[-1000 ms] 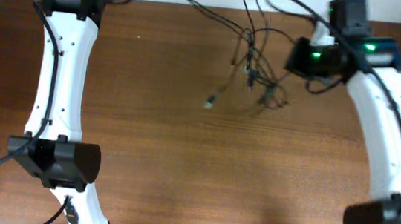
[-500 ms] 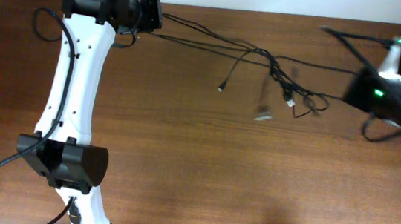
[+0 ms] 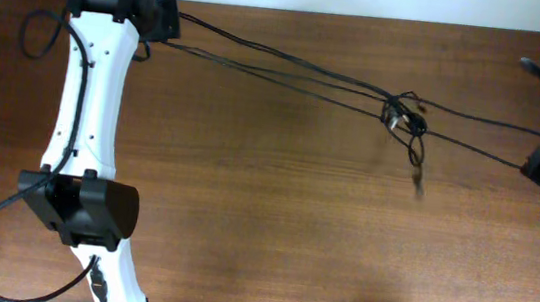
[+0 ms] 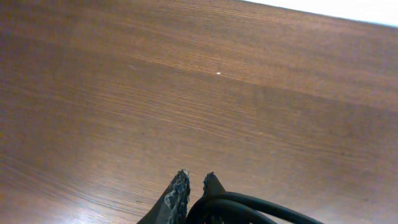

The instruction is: Untangle cables

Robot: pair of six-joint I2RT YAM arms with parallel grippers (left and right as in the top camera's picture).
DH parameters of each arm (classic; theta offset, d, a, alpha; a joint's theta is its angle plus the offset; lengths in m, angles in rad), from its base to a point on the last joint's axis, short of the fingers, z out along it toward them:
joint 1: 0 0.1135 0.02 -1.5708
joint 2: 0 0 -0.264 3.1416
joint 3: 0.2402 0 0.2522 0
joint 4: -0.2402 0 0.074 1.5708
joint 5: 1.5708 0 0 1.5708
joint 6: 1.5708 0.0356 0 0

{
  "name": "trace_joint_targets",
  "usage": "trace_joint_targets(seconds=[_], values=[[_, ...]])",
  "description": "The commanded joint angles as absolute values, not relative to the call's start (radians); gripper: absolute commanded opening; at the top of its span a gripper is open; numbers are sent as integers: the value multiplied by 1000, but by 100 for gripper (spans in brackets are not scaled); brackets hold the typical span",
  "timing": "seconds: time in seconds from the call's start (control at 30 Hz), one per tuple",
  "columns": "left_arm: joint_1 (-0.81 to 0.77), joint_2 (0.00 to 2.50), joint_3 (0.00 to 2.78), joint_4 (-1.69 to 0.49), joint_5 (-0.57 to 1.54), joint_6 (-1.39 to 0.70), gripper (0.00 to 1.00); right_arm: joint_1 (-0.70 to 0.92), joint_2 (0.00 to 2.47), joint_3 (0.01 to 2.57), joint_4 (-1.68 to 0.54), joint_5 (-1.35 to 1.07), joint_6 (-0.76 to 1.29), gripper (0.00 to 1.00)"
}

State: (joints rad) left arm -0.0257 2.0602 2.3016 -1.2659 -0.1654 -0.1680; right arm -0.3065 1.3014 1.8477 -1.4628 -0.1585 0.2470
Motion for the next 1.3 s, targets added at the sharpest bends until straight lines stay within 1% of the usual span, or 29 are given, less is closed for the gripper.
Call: trace_joint_targets(seconds=[0.0, 0.07, 0.13, 0.17, 0.2, 0.23, 0.27, 0.3, 0.33, 0.4, 0.43, 0.5, 0.53, 0.57, 0.6, 0.67, 0.7, 0.77, 0.93, 0.97, 1.0, 1.03, 1.1, 1.17, 1.27], values=[[69, 2082, 2308, -1219, -322, 18, 20, -391, 1296, 1851, -1465, 13, 186, 4], [75, 2082, 2308, -1207, -364, 43, 37, -427, 1299, 1851, -1470, 7, 187, 4], [88, 2082, 2308, -1206, -350, 43, 60, -465, 1299, 1851, -1470, -46, 181, 4], [88, 2082, 2308, -1209, -299, 43, 66, -471, 1299, 1851, -1467, -129, 141, 4], [88, 2082, 2308, -1210, -236, 55, 68, -471, 1301, 1851, -1466, -208, 102, 4], [88, 2082, 2308, -1214, -96, 127, 69, -471, 1301, 1851, -1469, -323, 39, 4], [88, 2082, 2308, -1228, 124, 255, 72, -471, 1302, 1851, -1481, -429, -18, 4], [87, 2082, 2308, -1269, 422, 425, 77, -471, 1302, 1851, -1501, -508, -50, 4], [84, 2082, 2308, -1293, 537, 482, 78, -469, 1302, 1851, -1515, -542, -64, 4], [66, 2082, 2308, -1339, 704, 545, 81, -430, 1302, 1851, -1551, -572, -76, 4], [50, 2082, 2308, -1355, 738, 555, 82, -397, 1302, 1851, -1564, -571, -76, 9], [19, 2081, 2308, -1370, 738, 556, 82, -331, 1303, 1851, -1573, -569, -75, 21], [1, 2079, 2309, -1375, 738, 556, 82, -294, 1303, 1851, -1572, -568, -75, 36], [-13, 2077, 2309, -1376, 738, 555, 82, -262, 1303, 1851, -1571, -569, -74, 43], [-29, 2069, 2310, -1378, 738, 555, 82, -214, 1306, 1851, -1570, -568, -71, 61], [-43, 2052, 2310, -1378, 737, 557, 82, -164, 1318, 1851, -1570, -564, -71, 72], [-46, 2038, 2310, -1378, 738, 572, 80, -147, 1325, 1851, -1569, -559, -69, 75], [-44, 2003, 2310, -1374, 737, 578, 77, -143, 1338, 1851, -1555, -498, -18, 76], [-44, 1937, 2310, -1383, 720, 577, 76, -145, 1344, 1851, -1485, -406, 74, 77], [-49, 1925, 2310, -1390, 719, 578, 75, -145, 1345, 1851, -1474, -381, 92, 80], [-57, 1916, 2310, -1394, 718, 578, 75, -145, 1348, 1851, -1468, -361, 96, 81], [-72, 1900, 2310, -1401, 718, 587, 75, -145, 1357, 1851, -1467, -332, 115, 82], [-115, 1871, 2310, -1412, 717, 630, 77, -145, 1386, 1851, -1479, -320, 122, 82], [-168, 1858, 2309, -1412, 696, 630, 77, -145, 1425, 1851, -1504, -311, 122, 82], [-256, 1863, 2305, -1407, 645, 629, 78, -145, 1503, 1851, -1544, -203, 169, 82]])
